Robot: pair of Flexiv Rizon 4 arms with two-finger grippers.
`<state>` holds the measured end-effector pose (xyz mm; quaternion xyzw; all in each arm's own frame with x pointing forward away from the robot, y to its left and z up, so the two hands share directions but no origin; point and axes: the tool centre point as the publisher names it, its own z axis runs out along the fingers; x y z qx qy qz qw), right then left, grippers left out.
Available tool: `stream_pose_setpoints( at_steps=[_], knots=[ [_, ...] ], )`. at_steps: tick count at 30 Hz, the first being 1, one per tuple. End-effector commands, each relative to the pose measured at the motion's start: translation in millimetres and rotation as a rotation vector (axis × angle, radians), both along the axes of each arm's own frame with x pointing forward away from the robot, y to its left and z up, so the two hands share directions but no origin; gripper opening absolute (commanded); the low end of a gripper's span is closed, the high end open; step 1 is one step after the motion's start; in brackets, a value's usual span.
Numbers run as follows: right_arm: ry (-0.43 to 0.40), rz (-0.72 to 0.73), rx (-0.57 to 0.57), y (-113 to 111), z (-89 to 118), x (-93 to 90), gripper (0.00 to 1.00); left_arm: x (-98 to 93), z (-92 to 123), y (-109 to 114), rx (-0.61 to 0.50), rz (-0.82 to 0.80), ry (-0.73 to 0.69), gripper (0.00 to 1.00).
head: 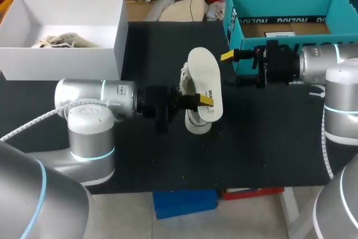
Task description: Take the shoe out of the shoebox, open the shoe tongue, remove and reinsert the insole, then place the shoe into the shoebox
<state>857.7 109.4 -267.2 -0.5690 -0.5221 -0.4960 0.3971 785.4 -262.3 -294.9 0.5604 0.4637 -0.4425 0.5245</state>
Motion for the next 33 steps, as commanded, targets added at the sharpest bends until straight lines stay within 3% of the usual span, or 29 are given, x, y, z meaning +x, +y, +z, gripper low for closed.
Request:
stream_pose_setpoints(
  at_steps=[1, 19, 29, 31, 32, 33],
  knots=[
    [0.000, -0.003, -0.001, 1, -1, -0.4, 1.00, -0.1, -3, 7, 0.018, -0.046, 0.003, 0.00],
    [0.000, -0.003, -0.001, 1, -1, -0.4, 1.00, 0.3, -7, 10, 0.029, -0.036, -0.001, 0.00],
    [-0.019, 0.092, 0.039, 25, -10, -11.3, 1.00, 0.3, -7, 10, 0.029, -0.036, -0.001, 0.00],
    [-0.011, 0.108, 0.032, 31, -13, -13.9, 0.94, 0.3, -7, 10, 0.029, -0.036, -0.001, 0.00],
    [-0.011, 0.113, 0.031, 35, -14, -14.7, 0.73, 0.3, -7, 10, 0.029, -0.036, -0.001, 0.00],
    [-0.012, 0.121, 0.026, 38, -15, -15.5, 0.63, 0.3, -7, 10, 0.029, -0.036, -0.001, 0.00]
  ],
)
